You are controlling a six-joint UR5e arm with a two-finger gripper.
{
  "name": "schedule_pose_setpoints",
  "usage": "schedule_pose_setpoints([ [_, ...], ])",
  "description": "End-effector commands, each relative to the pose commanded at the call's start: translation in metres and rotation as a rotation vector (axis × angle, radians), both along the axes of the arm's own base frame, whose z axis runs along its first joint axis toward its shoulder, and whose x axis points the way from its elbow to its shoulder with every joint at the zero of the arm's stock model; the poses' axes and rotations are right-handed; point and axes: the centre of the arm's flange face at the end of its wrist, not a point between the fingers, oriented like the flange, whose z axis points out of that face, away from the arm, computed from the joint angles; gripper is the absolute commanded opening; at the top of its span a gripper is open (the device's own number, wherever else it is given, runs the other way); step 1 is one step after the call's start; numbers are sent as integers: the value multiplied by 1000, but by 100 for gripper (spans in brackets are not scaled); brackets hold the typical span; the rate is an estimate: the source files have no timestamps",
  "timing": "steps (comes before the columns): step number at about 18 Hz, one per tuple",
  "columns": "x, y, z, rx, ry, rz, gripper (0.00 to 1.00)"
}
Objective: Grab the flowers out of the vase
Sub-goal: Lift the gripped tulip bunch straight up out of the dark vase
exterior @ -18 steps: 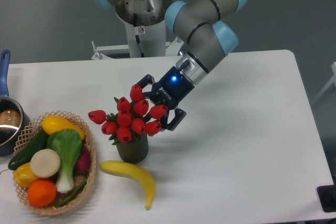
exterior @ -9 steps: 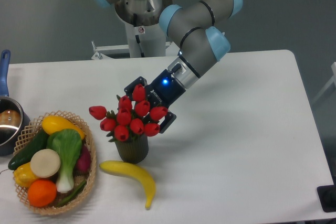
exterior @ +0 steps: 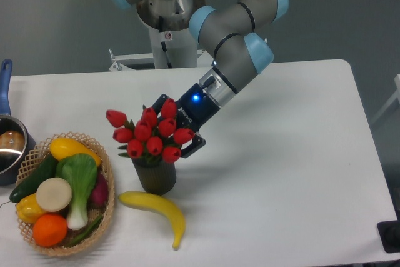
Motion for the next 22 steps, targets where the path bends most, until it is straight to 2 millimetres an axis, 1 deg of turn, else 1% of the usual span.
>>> schedule_pose_setpoints([
  [2,0,0,-2,1,-8,0,48],
  [4,-3,0,-3,0,-9,3,45],
  [6,-4,-1,-3,1,-11,7,43],
  [7,-5,-1,-2,-1,-18,12,39],
  [11,-9,-2,5,34,-49,23,39],
  [17,-10,-3,25,48,-39,35,39],
  [22,-7,-4,61,47,-51,68,39],
])
